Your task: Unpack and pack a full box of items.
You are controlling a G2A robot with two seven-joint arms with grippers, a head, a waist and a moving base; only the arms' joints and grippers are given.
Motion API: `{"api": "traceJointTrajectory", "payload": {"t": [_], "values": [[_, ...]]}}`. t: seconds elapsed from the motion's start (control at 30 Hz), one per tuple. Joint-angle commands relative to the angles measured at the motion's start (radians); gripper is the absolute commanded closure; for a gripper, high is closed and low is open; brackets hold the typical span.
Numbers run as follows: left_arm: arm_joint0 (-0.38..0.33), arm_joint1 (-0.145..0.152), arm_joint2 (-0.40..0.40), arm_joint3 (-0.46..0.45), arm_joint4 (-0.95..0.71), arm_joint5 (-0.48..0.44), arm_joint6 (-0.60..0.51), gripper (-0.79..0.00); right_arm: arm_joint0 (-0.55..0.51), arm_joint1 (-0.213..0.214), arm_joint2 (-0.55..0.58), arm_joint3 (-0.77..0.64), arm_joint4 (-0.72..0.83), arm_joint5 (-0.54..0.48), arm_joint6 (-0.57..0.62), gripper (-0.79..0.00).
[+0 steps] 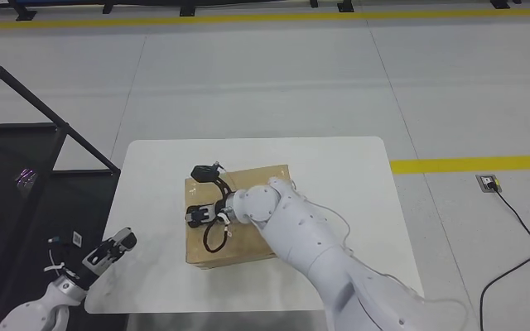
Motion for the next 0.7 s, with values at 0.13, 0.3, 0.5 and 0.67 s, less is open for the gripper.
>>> {"api": "traceJointTrajectory", "payload": {"t": [0.13, 0.3, 0.5, 0.67], "values": [[-0.010, 0.001, 0.009, 0.001, 0.005, 0.003, -0.003, -0.354, 0.021, 0.022, 0.024, 0.029, 0.005, -0.016, 0.023, 0.000], [-0.018, 0.000, 0.024, -0.002, 0.012, 0.007, -0.003, -0.351, 0.028, 0.045, 0.036, 0.042, -0.009, -0.010, 0.020, 0.000], [-0.026, -0.001, 0.039, -0.014, 0.023, 0.012, 0.003, -0.351, 0.020, 0.069, 0.054, 0.021, -0.009, -0.021, 0.092, 0.000], [-0.029, -0.001, 0.050, -0.027, 0.032, 0.019, 0.007, -0.351, 0.021, 0.085, 0.058, 0.006, -0.037, 0.008, 0.090, 0.000]]}}
